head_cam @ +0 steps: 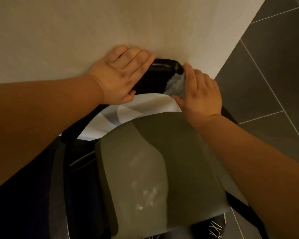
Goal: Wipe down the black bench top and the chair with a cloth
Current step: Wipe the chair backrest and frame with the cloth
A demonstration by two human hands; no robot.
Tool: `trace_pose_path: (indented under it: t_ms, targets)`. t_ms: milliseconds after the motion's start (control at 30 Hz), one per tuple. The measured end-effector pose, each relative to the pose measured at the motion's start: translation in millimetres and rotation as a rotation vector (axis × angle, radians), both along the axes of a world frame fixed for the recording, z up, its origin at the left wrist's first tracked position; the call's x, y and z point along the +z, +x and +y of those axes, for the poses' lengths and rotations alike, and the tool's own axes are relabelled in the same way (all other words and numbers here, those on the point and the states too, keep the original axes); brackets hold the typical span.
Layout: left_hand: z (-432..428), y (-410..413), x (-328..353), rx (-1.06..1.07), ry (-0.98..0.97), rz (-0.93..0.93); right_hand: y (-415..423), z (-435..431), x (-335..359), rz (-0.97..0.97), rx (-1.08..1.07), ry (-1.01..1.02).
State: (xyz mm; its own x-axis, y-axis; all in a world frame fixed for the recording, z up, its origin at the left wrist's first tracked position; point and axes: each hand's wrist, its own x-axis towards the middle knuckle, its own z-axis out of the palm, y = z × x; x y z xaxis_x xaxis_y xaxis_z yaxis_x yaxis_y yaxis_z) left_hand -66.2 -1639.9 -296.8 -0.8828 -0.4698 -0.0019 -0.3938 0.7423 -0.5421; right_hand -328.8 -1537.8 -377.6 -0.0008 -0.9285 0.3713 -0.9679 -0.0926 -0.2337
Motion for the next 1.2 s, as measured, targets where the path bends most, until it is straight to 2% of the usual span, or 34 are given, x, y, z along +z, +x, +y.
trace_pose_path:
  t_ms: [167,267,400,433,533,667,767,967,1200]
  targets:
    - [-1.6,-2.0,-0.7,-0.034,0.014,-0.001,3.2,5.6,-6.3,-0.001,-0.093,0.129]
    - [-2.3,0.5,-2.0,-0.042,0.025,0.024,15.9,-12.8,7.4,-0.127,-0.045,0.082]
    - [-1.9,-3.0,0.2,-0.049,0.07,0.052,16.6,-13.3,11.2,-0.133,-0.008,0.009]
    - [-2.1,-2.8,0.5,-0.054,0.072,0.06,13.1,-8.5,10.1,-0.098,-0.033,0.044]
    - [-2.1,-2.7,0.6,-0.069,0.077,0.078,-7.8,17.4,4.4,0.06,-0.152,0.314]
    - [-1.9,-3.3,-2.3,-0.071,0.108,0.111,-23.1,49.0,5.8,0.133,-0.232,0.39]
    - [-1.2,-2.1,-4.0,-0.075,0.087,0.125,-12.4,33.3,16.4,0.112,-0.219,0.504]
    - [0.0,-3.4,-5.9,-0.078,0.057,0.152,-10.4,28.0,16.1,0.015,-0.157,0.458]
    - [4.1,-6.0,-5.3,-0.039,0.071,0.146,-32.0,106.6,1.3,0.026,-0.387,0.465]
